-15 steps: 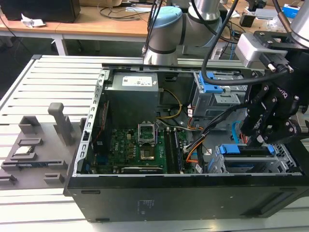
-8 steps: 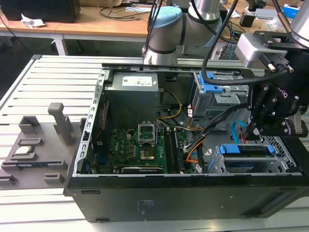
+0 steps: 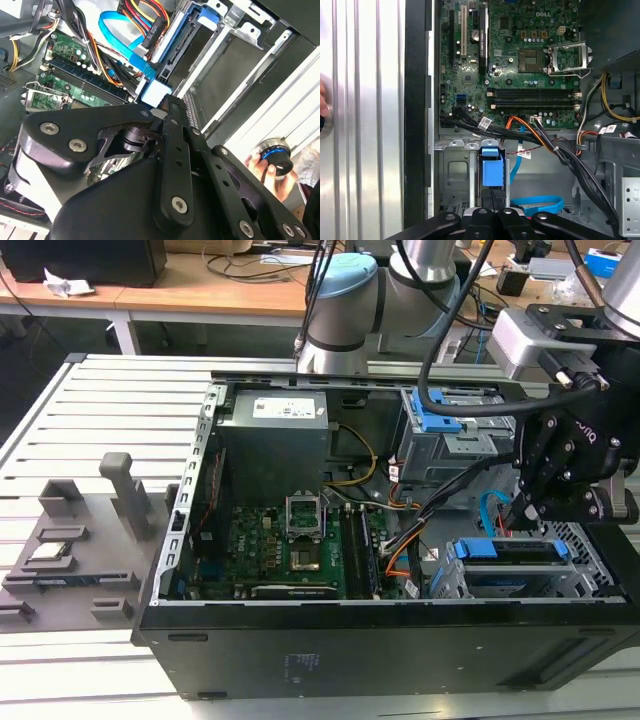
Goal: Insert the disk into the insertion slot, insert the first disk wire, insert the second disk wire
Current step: 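Insert the first disk wire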
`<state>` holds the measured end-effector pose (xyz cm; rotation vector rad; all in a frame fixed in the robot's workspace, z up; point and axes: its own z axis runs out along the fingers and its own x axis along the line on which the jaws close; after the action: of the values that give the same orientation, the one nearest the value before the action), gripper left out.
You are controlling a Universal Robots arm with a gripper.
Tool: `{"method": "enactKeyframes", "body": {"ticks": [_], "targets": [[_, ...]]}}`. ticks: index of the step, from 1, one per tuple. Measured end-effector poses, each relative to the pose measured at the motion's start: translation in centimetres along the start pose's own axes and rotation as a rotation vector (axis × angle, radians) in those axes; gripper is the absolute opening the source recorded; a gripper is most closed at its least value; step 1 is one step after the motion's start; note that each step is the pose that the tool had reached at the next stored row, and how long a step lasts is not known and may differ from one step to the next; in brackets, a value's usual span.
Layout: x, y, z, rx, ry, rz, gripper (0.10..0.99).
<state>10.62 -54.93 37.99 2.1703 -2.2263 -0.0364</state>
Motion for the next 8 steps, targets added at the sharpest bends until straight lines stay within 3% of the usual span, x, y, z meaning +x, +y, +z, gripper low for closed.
{"method": "enactKeyframes", "body": {"ticks": [4, 6, 8], "targets": [[-0.43, -1.87, 0.25, -0.001, 0.0021, 0.0, 0.106], [-1.52, -2.89, 0.4, -0.002, 0.0051, 0.0, 0.106], [-2.25, -3.36, 0.49, -0.002, 0.0064, 0.0, 0.106]]}}
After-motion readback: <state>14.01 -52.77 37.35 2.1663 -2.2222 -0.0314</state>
